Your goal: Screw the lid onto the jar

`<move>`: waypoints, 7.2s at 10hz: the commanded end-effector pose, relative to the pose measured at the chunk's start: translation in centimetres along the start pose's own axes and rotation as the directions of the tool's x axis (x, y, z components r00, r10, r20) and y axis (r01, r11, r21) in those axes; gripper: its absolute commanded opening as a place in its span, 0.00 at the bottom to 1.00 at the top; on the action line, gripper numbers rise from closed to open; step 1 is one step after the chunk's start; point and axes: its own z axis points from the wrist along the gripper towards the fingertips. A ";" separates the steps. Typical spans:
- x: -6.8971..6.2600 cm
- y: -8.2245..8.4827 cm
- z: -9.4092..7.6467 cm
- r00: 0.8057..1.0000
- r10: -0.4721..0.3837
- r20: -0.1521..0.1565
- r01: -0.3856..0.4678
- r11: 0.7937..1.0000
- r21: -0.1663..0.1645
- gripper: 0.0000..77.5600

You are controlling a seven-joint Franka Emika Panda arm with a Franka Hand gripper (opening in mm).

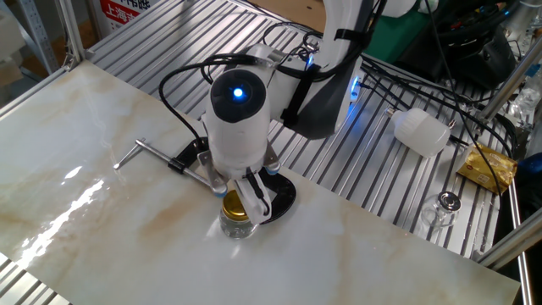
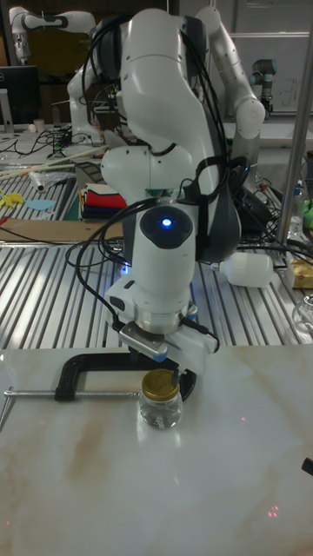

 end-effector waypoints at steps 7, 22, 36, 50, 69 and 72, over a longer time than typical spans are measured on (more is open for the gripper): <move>-0.2 0.7 0.6 1.000 0.010 0.006 -0.010 1.000 0.002 0.99; -1.2 1.4 -0.5 1.000 -0.002 0.003 0.002 0.999 -0.036 0.99; -0.2 2.4 1.5 0.987 -0.153 0.056 0.154 0.988 -0.011 0.99; 0.0 1.3 2.2 0.982 -0.171 0.079 0.178 0.981 -0.080 0.99; 0.4 2.1 2.3 0.982 -0.160 0.100 0.169 0.982 -0.088 0.01; 0.4 2.1 2.3 0.982 -0.160 0.100 0.169 0.982 -0.088 0.01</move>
